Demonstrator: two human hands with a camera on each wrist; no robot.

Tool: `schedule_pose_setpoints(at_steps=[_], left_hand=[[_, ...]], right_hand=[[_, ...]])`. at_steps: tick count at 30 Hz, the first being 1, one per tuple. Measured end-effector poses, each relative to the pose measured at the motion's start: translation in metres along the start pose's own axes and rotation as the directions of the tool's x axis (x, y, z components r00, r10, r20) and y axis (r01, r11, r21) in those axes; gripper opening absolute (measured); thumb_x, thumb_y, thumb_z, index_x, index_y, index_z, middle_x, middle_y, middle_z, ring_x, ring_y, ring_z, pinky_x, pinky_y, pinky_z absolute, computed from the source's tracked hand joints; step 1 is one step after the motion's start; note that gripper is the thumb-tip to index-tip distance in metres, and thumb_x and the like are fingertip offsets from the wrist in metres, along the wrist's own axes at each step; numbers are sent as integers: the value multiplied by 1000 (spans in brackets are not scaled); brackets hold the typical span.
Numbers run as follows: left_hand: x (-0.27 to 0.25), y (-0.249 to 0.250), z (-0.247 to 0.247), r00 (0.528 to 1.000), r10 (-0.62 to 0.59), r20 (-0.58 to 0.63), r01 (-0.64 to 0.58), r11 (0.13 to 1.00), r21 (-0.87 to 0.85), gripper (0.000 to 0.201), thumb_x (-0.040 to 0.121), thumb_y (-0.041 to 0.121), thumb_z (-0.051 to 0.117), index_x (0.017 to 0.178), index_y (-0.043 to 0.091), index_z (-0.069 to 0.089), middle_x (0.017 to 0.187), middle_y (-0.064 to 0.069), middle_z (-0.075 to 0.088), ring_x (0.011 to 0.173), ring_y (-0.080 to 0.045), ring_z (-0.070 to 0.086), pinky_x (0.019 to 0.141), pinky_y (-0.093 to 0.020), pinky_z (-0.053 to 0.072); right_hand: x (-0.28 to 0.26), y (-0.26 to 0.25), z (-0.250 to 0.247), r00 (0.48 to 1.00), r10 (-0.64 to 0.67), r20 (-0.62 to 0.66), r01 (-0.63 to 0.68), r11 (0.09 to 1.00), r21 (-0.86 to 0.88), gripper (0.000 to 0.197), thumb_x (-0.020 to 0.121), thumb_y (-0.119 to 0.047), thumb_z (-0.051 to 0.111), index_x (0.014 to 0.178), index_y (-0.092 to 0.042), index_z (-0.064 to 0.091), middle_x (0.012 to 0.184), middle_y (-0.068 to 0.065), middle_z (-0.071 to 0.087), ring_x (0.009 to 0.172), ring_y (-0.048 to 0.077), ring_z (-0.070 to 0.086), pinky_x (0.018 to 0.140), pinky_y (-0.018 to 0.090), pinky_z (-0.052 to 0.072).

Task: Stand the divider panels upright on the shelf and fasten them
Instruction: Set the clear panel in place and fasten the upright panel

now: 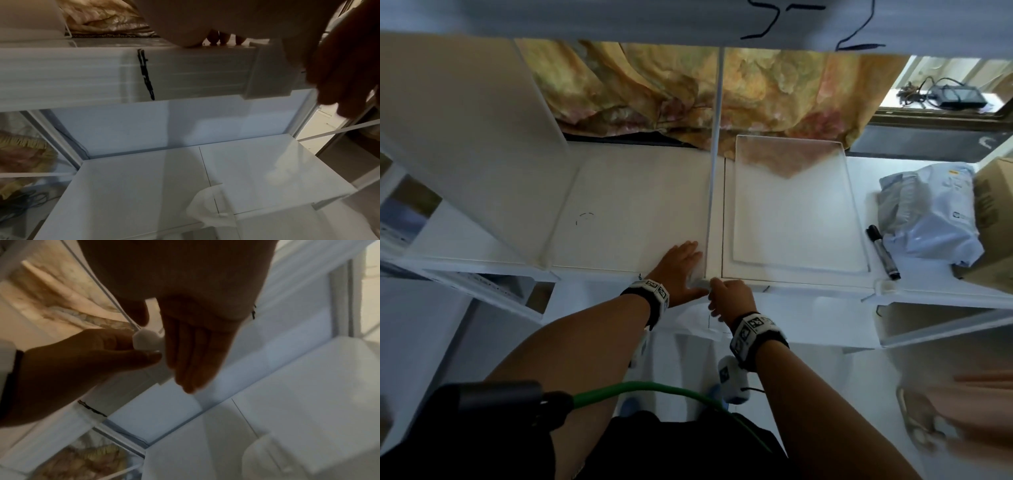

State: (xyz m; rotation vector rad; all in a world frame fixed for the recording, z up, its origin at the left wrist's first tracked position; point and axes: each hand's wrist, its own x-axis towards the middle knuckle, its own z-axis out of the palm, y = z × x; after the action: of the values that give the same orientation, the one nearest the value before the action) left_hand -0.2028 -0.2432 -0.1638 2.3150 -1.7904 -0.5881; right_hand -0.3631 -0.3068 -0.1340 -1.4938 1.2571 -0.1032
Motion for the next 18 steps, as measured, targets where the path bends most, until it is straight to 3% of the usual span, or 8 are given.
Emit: schedule_pose_setpoints(at_steps=[2, 4, 6, 8, 11, 14, 16, 18], left_hand=[[1, -1, -2, 1000, 10, 2, -10, 1000, -12, 99, 85, 63, 63, 157, 9, 21, 167, -9, 12, 154, -25, 7, 126, -41, 3], [1, -1, -7, 1000, 8, 18, -8, 999, -41, 90, 91, 55, 60, 157, 8, 20, 167, -9, 11, 155, -23, 7, 124, -33, -2], [-2, -1, -16, 998, 13, 67, -8, 997, -70, 83, 95, 51, 57, 157, 9, 22, 167, -6, 10, 154, -19, 6, 120, -25, -4], [-6, 0, -22, 996, 7, 87, 3, 993, -119, 77, 96, 46, 59, 155, 10, 28, 167, -2, 13, 154, -18, 9, 119, -23, -1], [-14, 2, -29, 999, -28, 38, 35, 976, -215, 69, 91, 44, 67, 146, 8, 47, 161, -6, 32, 150, -22, 25, 121, -30, 14], [-25, 3, -20, 993, 40, -114, -64, 974, -218, 50, 88, 40, 73, 124, 8, 64, 122, -10, 61, 114, -25, 54, 98, -30, 39], [-34, 9, -16, 985, 17, -171, -68, 953, -295, 35, 89, 34, 72, 112, 9, 68, 101, -7, 61, 89, -17, 55, 81, -23, 40], [-38, 15, -14, 988, -37, -153, -19, 935, -355, 23, 90, 32, 70, 97, 10, 69, 85, -4, 62, 76, -15, 55, 72, -25, 41]], right_hand=[[1, 2, 7, 963, 247, 108, -267, 931, 248, 44, 90, -39, 51, 89, 2, 65, 80, 18, 68, 67, 31, 66, 64, 38, 57], [3, 6, 12, 929, 319, 187, -370, 810, 456, 47, 93, -44, 55, 101, 2, 59, 95, 20, 63, 85, 36, 65, 72, 44, 59], [6, 12, 18, 920, 337, 202, -385, 665, 640, 45, 93, -40, 60, 107, 3, 55, 96, 21, 59, 93, 38, 62, 78, 47, 57], [10, 17, 26, 920, 341, 195, -364, 556, 748, 37, 92, -34, 64, 103, 1, 57, 95, 20, 57, 90, 35, 61, 80, 47, 56], [16, 21, 34, 931, 294, 214, -339, 486, 806, 43, 88, -34, 67, 115, 0, 61, 109, 21, 62, 94, 30, 61, 72, 40, 58], [20, 23, 38, 938, 286, 196, -314, 463, 829, 44, 87, -31, 68, 120, -3, 62, 106, 20, 65, 97, 29, 62, 76, 37, 59], [21, 25, 40, 937, 302, 173, -298, 438, 849, 43, 87, -30, 68, 119, -3, 62, 104, 17, 67, 96, 28, 64, 84, 39, 58], [21, 26, 43, 938, 303, 167, -288, 415, 863, 45, 86, -32, 68, 120, -4, 62, 110, 16, 69, 101, 27, 67, 87, 40, 56]])
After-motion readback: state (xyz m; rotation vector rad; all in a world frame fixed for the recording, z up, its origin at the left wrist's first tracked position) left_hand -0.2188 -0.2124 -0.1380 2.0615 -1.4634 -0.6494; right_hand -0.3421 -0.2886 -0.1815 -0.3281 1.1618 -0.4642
